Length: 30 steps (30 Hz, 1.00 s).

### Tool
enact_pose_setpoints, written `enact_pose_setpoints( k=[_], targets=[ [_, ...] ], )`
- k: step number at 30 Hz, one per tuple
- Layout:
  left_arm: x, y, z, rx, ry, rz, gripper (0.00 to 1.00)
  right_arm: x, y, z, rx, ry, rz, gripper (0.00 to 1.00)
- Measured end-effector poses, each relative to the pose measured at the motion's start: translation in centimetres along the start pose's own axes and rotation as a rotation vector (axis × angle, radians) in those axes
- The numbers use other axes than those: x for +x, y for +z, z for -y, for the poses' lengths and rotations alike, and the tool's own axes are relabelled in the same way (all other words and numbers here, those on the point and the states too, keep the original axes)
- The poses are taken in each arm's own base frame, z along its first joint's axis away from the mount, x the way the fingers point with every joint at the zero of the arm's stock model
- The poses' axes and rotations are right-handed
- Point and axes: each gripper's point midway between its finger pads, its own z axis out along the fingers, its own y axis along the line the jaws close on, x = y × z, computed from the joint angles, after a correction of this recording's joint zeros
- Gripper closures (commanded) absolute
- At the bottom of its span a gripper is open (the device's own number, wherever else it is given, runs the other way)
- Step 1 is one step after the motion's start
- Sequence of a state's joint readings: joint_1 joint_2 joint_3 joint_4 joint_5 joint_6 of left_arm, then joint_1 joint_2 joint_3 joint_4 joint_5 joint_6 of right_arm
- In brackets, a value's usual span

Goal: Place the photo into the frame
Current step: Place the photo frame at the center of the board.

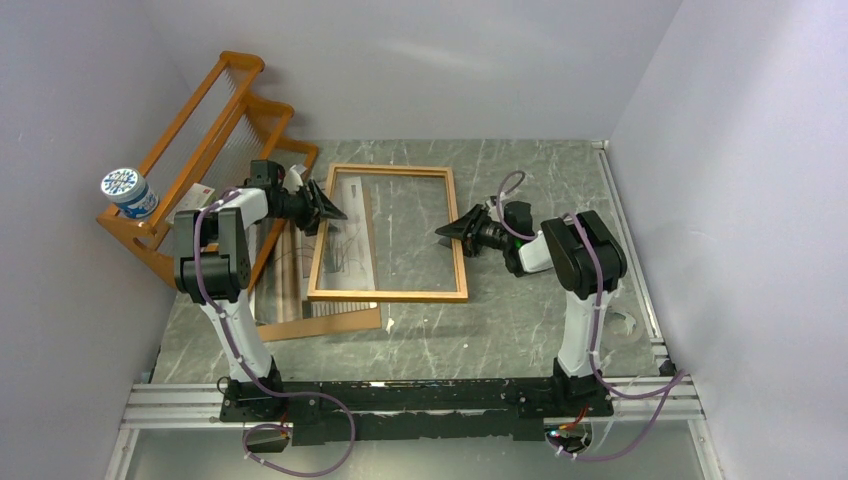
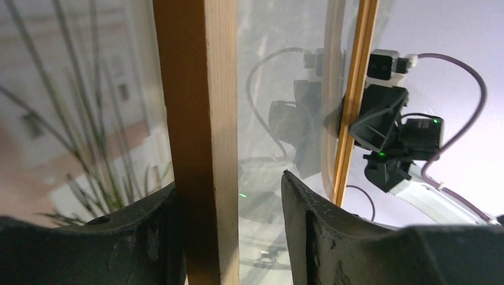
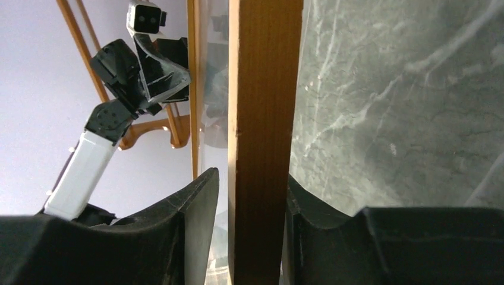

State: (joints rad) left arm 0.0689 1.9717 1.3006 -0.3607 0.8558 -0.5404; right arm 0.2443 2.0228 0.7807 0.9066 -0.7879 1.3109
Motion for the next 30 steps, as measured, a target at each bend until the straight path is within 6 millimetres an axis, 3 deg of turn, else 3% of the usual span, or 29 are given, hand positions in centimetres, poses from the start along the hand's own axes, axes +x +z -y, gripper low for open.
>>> enact_pose_setpoints(
  k=[7,15,30],
  targets=[
    [0.3,-0.4,-2.3,-0.088,-0.006,0.010,0.50,0.7,1.1,1.1,0.017,-0.033,-0.031,0.30],
    [-0.2,-1.6,-3.1,-0.114,-0.004,0.031,0.53,0.6,1.5,2.2,0.065,-0.059,-0.037,0.17],
    [-0.5,-2.2,-3.6,-0.126,0.006,0.041,0.97,-0.2,2.8,2.1,0.244,-0.194,-0.032,0.19]
  ],
)
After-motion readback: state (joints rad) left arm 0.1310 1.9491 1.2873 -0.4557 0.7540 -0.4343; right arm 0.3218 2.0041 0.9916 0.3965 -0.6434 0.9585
